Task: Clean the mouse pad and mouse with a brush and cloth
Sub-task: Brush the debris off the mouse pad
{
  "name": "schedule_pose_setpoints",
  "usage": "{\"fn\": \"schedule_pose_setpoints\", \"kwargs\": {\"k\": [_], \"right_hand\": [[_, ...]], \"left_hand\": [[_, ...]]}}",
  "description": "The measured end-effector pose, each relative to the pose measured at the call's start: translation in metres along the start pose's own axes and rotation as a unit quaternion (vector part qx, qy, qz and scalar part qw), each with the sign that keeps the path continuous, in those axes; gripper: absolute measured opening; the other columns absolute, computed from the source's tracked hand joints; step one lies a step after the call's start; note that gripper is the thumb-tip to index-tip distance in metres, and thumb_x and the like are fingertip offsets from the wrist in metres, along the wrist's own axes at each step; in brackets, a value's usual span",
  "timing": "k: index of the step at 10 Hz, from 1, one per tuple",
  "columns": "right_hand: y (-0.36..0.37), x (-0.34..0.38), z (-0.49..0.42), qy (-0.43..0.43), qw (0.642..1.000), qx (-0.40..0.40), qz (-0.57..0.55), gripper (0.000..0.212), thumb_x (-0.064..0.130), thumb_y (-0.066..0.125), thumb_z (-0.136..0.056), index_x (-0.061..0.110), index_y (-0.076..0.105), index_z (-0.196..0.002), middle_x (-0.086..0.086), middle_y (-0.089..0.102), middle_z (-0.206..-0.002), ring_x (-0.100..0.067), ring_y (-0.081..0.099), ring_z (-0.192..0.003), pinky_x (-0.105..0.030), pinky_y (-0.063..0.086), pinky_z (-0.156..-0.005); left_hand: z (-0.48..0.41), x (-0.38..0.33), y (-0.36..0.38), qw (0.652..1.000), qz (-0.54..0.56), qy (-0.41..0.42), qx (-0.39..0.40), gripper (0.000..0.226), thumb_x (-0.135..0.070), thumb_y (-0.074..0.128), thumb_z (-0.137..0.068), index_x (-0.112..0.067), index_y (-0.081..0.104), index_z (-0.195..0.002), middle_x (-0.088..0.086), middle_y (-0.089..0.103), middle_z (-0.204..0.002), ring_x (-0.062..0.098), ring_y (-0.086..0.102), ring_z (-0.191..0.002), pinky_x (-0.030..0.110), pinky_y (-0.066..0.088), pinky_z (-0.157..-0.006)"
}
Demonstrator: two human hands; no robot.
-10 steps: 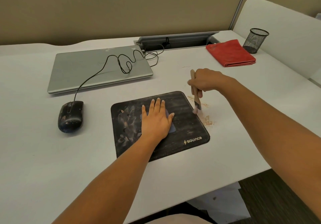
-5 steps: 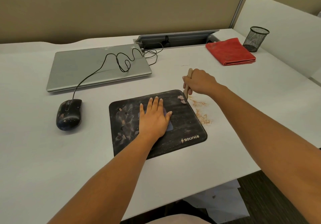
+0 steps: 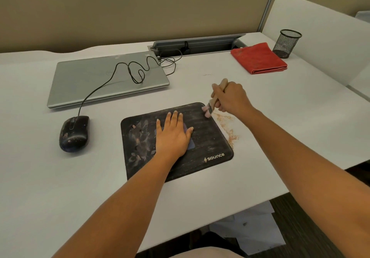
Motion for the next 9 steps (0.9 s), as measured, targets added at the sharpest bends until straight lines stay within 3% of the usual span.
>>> {"fn": "schedule_pose_setpoints", "kwargs": {"k": [1,3,5,6,7,8,9], "right_hand": [[0.009,-0.005,0.008,0.012,1.0,0.024,-0.008,0.043,0.031,0.038,-0.098,0.0,0.066,-0.091,-0.012,0.067,-0.081,-0.021,0.062,-0.066,-0.035,0.055,-0.079],[0.013,-0.019,0.019,0.061,0.991,0.116,0.037,0.037,0.025,0.038,-0.098,0.001,0.063,-0.083,-0.004,0.058,-0.058,-0.015,0.056,-0.046,-0.018,0.047,-0.051],[0.011,-0.028,0.035,0.074,0.974,0.184,0.113,0.039,0.019,0.038,-0.095,0.003,0.059,-0.067,-0.005,0.057,-0.051,-0.012,0.052,-0.034,-0.019,0.042,-0.043],[-0.004,-0.023,0.031,0.06,0.993,0.089,0.044,0.038,0.025,0.039,-0.097,0.003,0.06,-0.075,-0.002,0.056,-0.053,-0.011,0.054,-0.037,-0.019,0.045,-0.046],[-0.009,-0.019,0.036,0.036,0.999,0.033,0.004,0.042,0.029,0.037,-0.098,0.002,0.064,-0.082,-0.001,0.056,-0.057,-0.013,0.055,-0.046,-0.025,0.052,-0.06],[-0.001,-0.023,0.044,0.046,0.996,0.069,0.025,0.04,0.027,0.037,-0.098,0.002,0.063,-0.082,0.001,0.054,-0.055,-0.013,0.055,-0.046,-0.019,0.047,-0.051],[0.005,-0.028,0.047,0.06,0.987,0.132,0.075,0.04,0.023,0.038,-0.096,0.003,0.059,-0.069,0.001,0.054,-0.05,-0.012,0.053,-0.038,-0.019,0.043,-0.045]], "left_hand": [[0.0,0.0,0.0,1.0,-0.002,0.0,0.0,0.062,-0.05,0.017,-0.097,-0.016,0.01,-0.148,0.002,0.007,-0.157,0.019,0.001,-0.145,0.047,-0.003,-0.115],[0.0,0.0,0.0,1.0,-0.001,-0.001,0.001,0.061,-0.05,0.017,-0.097,-0.016,0.011,-0.148,0.002,0.007,-0.157,0.019,0.001,-0.145,0.047,-0.002,-0.115],[0.0,0.001,0.0,1.0,0.0,-0.002,0.001,0.061,-0.049,0.017,-0.097,-0.016,0.01,-0.148,0.002,0.007,-0.157,0.019,0.001,-0.145,0.047,-0.002,-0.115],[0.001,0.001,0.001,1.0,-0.001,-0.003,0.004,0.062,-0.05,0.017,-0.097,-0.016,0.01,-0.148,0.002,0.007,-0.157,0.019,0.0,-0.145,0.047,-0.002,-0.115],[0.0,0.0,0.001,1.0,0.0,-0.002,0.005,0.062,-0.05,0.017,-0.097,-0.016,0.01,-0.148,0.002,0.007,-0.157,0.019,0.0,-0.145,0.047,-0.002,-0.115],[0.0,0.0,0.0,1.0,0.002,-0.002,0.002,0.062,-0.049,0.017,-0.097,-0.015,0.011,-0.148,0.002,0.007,-0.157,0.019,0.001,-0.145,0.048,-0.002,-0.115],[0.001,0.0,-0.001,1.0,0.006,-0.002,-0.002,0.062,-0.049,0.018,-0.097,-0.015,0.012,-0.148,0.002,0.008,-0.157,0.019,0.001,-0.145,0.047,-0.001,-0.116]]}}
Point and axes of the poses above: each hand's wrist, its own z-axis away from the middle knuckle, its own y-axis out of the palm, x = y × z, the point moved 10 cm from there along -z, towards the middle knuckle
